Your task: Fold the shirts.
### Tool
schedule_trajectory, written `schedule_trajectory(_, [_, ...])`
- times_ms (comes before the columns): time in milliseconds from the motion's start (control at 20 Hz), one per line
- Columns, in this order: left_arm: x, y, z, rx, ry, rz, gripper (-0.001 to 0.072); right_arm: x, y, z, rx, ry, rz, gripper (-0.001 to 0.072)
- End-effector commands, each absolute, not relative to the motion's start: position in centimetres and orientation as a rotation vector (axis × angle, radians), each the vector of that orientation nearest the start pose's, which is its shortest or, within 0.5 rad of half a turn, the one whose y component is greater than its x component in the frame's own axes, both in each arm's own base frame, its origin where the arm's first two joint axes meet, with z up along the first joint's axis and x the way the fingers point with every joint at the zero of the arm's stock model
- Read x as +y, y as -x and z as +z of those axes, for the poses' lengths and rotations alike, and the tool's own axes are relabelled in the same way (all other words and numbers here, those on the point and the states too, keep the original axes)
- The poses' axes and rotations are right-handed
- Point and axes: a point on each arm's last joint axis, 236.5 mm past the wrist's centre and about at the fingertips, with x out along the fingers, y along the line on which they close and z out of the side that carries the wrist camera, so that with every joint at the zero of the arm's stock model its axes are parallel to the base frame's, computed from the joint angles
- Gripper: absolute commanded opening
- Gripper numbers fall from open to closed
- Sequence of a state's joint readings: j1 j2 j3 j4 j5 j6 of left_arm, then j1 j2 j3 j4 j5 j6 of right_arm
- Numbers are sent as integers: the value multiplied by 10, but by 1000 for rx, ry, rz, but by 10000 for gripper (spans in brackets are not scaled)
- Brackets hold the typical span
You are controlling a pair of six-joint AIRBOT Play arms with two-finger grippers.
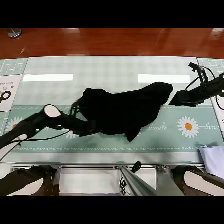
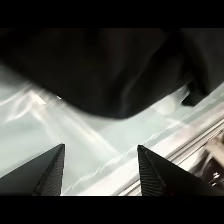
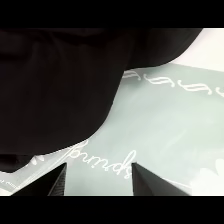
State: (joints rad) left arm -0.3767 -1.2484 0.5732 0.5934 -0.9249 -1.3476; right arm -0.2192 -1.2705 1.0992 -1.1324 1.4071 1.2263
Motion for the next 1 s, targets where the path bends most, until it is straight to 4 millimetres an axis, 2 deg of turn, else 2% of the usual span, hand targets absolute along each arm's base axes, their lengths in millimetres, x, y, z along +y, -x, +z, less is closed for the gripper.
schedule_trajectory(0, [-284,-232,-86,1504,749,-588,559,30,-325,4,1434,-288,365,497])
schedule_trajectory(100, [-288,-244,-93,1491,785,-564,555,30,-325,4,1434,-288,364,497])
schedule_trajectory(150, [-287,-251,-101,1484,795,-529,524,30,-325,4,1433,-289,364,497])
schedule_trajectory(200, [-285,-256,-108,1484,812,-499,299,31,-325,5,1433,-291,367,497])
schedule_trajectory(250, [-285,-260,-112,1486,814,-485,161,31,-325,5,1433,-295,365,497])
schedule_trajectory(300, [-285,-261,-114,1492,815,-483,88,32,-325,5,1433,-299,366,498])
schedule_trajectory(400, [-287,-258,-111,1496,805,-513,26,39,-320,1,1445,-325,390,510])
schedule_trajectory(450, [-289,-255,-109,1503,797,-537,25,42,-315,-7,1458,-345,396,583])
schedule_trajectory(600, [-295,-241,-100,1510,738,-657,26,65,-297,-36,1476,-452,446,602])
schedule_trajectory(750, [-298,-232,-92,1533,739,-710,26,83,-311,-55,1376,-602,414,602])
schedule_trajectory(950, [-300,-228,-88,1548,758,-725,26,79,-318,-93,1387,-626,348,602])
